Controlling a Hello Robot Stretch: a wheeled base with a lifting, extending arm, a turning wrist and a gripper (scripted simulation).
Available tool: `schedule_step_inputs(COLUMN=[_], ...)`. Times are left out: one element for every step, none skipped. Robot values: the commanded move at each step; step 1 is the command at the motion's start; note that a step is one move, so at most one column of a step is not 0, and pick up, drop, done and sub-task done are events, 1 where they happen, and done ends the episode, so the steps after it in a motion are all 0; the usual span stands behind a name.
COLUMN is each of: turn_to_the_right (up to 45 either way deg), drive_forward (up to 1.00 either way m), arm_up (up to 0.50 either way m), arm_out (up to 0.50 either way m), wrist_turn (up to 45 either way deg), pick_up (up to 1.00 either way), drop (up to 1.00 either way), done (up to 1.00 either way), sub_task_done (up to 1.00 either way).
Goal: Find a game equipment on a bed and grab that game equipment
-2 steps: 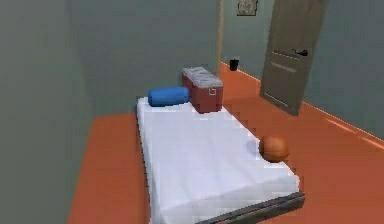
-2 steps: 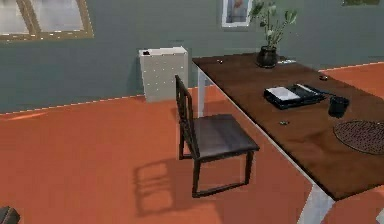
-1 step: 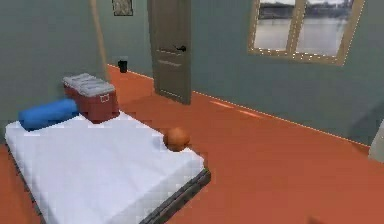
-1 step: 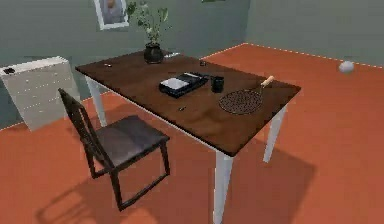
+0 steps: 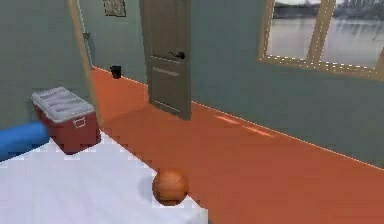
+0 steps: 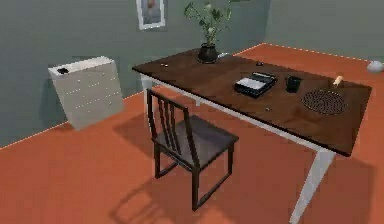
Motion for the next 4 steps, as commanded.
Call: schedule_step_inputs(turn_to_the_right=[-45.0,-45.0,45.0,45.0], drive_forward=[0.00,0.00,0.00,0.00], arm_up=[0.00,0.00,0.00,0.00], arm_out=[0.00,0.00,0.00,0.00], wrist_turn=[0.0,0.0,0.0,0.0], pick_up=[0.00,0.00,0.00,0.00], drop=[0.00,0.00,0.00,0.00], done=[0.00,0.00,0.00,0.00], sub_task_done=[0.00,0.00,0.00,0.00])
